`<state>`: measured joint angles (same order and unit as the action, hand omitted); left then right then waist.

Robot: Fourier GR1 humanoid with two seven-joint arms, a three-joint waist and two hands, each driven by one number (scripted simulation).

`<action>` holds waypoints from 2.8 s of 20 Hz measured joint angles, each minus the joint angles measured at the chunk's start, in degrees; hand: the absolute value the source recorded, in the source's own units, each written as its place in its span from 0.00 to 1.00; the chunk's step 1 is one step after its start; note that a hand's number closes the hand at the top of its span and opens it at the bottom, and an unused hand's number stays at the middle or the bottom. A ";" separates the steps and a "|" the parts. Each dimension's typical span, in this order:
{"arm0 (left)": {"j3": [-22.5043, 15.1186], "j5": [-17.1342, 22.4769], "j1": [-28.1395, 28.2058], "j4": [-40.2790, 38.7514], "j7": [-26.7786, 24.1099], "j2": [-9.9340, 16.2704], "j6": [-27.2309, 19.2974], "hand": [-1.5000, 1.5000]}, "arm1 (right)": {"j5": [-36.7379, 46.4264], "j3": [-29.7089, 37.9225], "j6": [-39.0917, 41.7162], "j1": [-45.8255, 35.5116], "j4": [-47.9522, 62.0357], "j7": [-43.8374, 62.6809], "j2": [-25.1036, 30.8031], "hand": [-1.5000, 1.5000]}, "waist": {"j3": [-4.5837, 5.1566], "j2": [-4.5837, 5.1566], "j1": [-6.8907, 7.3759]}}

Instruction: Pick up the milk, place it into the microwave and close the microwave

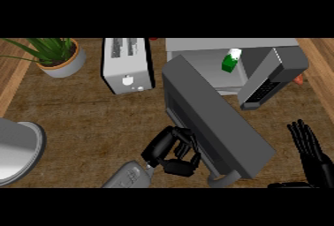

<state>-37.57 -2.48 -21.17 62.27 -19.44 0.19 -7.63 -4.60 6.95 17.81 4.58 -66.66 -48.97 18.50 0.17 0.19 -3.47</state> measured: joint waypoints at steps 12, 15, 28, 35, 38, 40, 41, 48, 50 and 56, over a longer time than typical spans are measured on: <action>-11.75 17.88 -9.77 -11.70 -5.80 0.22 -12.58 1.00 | -8.04 -2.50 5.62 2.79 -16.46 8.30 3.18 0.00 | 0.15 0.84 -4.10; -13.50 21.65 -11.13 -11.60 -6.96 0.26 -14.75 1.00 | -9.48 -3.23 6.50 2.83 -19.78 10.29 3.76 0.00 | 0.20 1.04 -5.09; -12.79 35.89 -18.56 -10.71 -9.45 -0.08 -27.76 1.00 | -13.71 -2.44 10.30 1.00 -27.47 16.21 9.52 0.00 | 0.26 1.93 -9.24; -11.84 41.84 -23.73 -13.27 -8.12 -0.19 -32.91 0.00 | -15.21 -0.15 10.67 -2.36 -29.05 17.65 12.26 0.00 | 0.17 2.71 -11.40; -10.98 44.11 -25.37 -14.55 -7.33 -0.20 -34.31 0.00 | -11.49 2.84 8.33 -4.74 -30.39 17.04 15.40 1.00 | 0.23 2.92 -12.39; -10.91 45.54 -25.16 -14.01 -7.83 -0.22 -35.39 0.00 | -9.50 4.28 7.02 -6.15 -30.96 16.78 16.98 1.00 | 0.23 3.01 -12.62; -10.92 46.23 -25.12 -13.75 -8.13 -0.22 -35.75 0.00 | -8.60 4.86 6.48 -6.71 -31.08 16.72 17.68 1.00 | 0.23 3.11 -12.64; -11.20 50.69 -25.39 -12.67 -10.74 -0.24 -37.18 0.00 | -5.13 7.12 4.13 -9.93 -30.99 16.37 20.37 1.00 | 0.18 3.99 -12.74; -11.50 51.70 -25.82 -12.79 -11.14 -0.23 -37.17 0.00 | -4.62 7.27 3.85 -10.77 -31.00 16.46 20.86 1.00 | 0.16 4.18 -12.69; -11.98 54.14 -26.37 -13.01 -13.56 -0.23 -37.05 0.00 | -3.52 7.36 3.01 -12.84 -30.34 16.85 21.48 1.00 | 0.09 4.71 -12.46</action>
<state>-49.55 51.65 -47.54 49.26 -33.00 -0.04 -44.68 -8.12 14.31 20.82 -8.27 -97.00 -32.12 39.98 0.27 4.90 -15.93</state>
